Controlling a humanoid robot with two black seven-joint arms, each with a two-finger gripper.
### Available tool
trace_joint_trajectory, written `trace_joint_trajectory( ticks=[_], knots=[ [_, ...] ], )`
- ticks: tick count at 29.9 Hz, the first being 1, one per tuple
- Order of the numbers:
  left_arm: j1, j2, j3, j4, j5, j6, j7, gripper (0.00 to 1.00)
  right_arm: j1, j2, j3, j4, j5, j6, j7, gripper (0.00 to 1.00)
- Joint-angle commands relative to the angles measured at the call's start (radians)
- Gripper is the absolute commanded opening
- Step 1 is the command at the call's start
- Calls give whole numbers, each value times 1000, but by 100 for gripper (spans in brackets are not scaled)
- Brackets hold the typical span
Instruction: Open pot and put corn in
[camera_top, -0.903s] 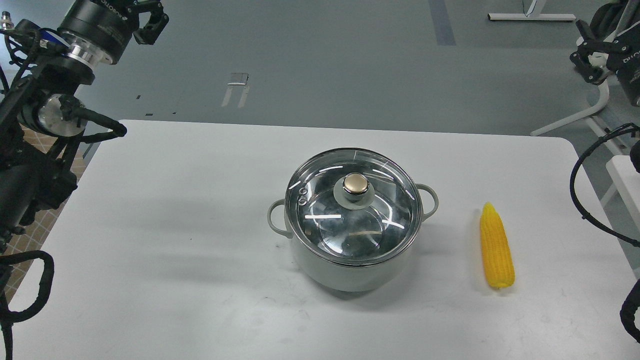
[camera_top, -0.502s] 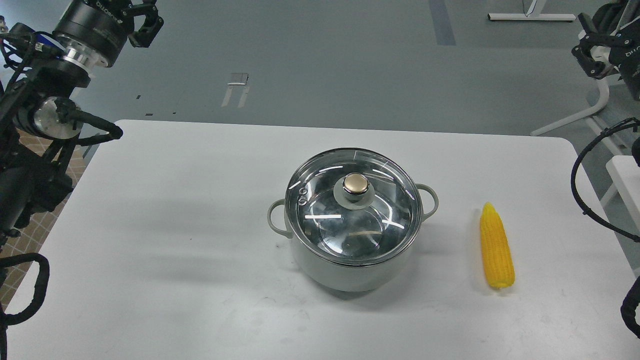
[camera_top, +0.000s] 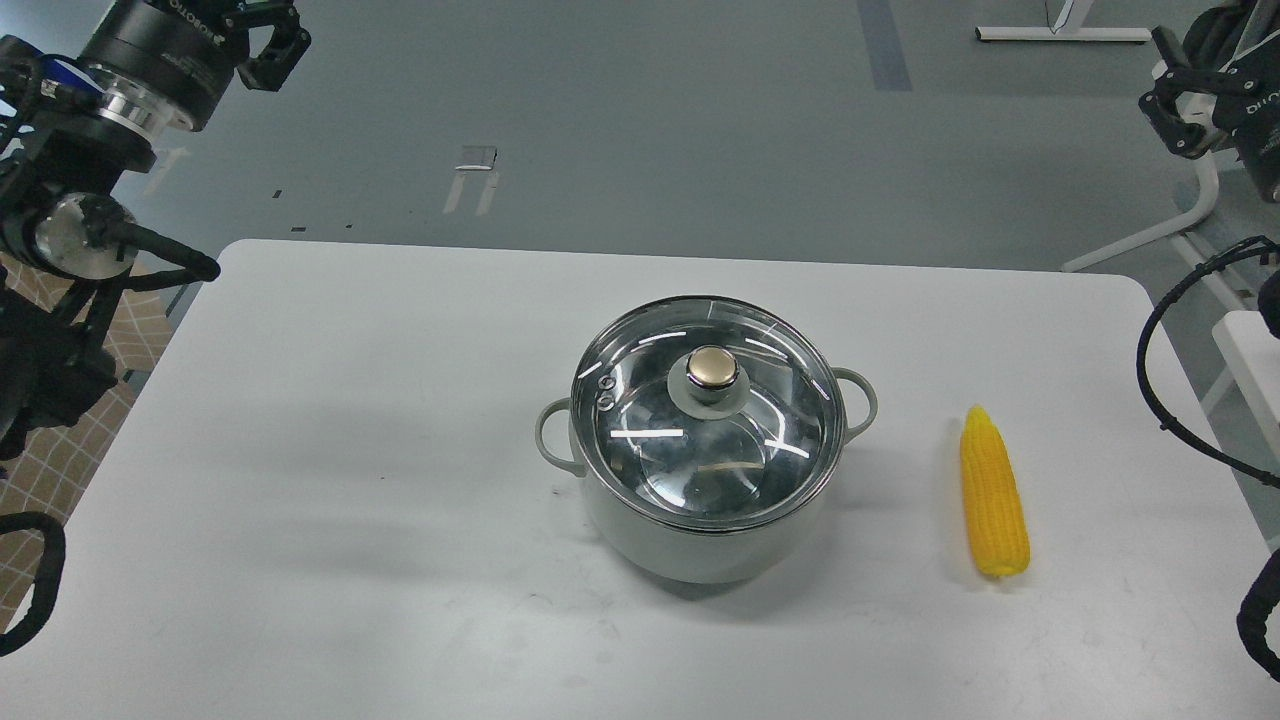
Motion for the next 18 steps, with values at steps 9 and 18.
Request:
trace_joint_trajectory(
  ticks=[9,18],
  knots=[
    [45,37,98,-539,881,28,0,91,-46,-2,9,0,2,0,9,100],
    [-38,-77,380,-582,1469,65,0,89,-66,-21,44,0,2,0,15,100]
  ],
)
